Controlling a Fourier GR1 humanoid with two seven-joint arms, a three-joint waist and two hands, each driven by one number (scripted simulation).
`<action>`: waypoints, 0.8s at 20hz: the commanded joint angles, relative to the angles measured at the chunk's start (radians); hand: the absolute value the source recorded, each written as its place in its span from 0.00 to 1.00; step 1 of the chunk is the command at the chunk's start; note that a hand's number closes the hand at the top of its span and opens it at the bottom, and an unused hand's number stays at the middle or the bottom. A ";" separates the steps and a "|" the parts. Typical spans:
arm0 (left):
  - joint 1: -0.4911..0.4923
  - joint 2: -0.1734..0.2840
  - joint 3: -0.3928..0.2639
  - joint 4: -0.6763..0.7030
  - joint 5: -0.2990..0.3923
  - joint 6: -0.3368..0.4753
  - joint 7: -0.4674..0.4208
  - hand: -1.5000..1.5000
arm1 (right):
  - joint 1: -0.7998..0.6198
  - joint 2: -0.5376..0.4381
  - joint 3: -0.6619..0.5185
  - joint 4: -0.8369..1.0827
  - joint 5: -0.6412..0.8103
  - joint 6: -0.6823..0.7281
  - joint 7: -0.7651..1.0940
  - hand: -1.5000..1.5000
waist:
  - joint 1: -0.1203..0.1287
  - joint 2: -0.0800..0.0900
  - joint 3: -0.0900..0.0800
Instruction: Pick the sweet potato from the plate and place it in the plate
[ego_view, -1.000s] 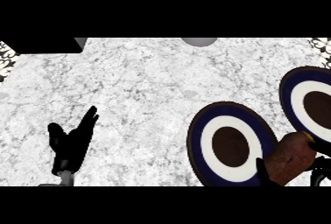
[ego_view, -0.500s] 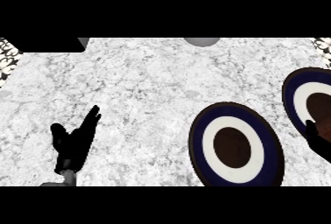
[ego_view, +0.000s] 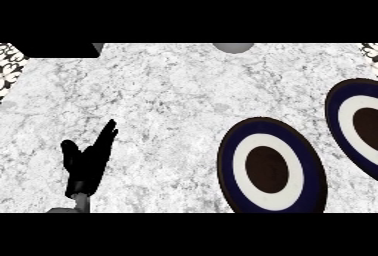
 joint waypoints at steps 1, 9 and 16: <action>-0.005 0.002 0.011 0.060 0.019 -0.033 -0.003 0.50 | -0.136 -0.023 -0.120 0.268 -0.117 0.130 -0.214 1.00 | 0.006 0.008 -0.004; -0.035 -0.027 -0.024 0.048 -0.008 -0.016 0.014 0.50 | -0.230 -0.136 0.022 0.690 0.007 0.350 -0.110 0.00 | 0.041 0.020 -0.003; -0.005 -0.010 -0.011 0.069 0.000 -0.049 -0.020 0.50 | -0.417 -0.091 -0.075 0.899 -0.076 0.496 -0.396 0.00 | 0.035 0.017 -0.002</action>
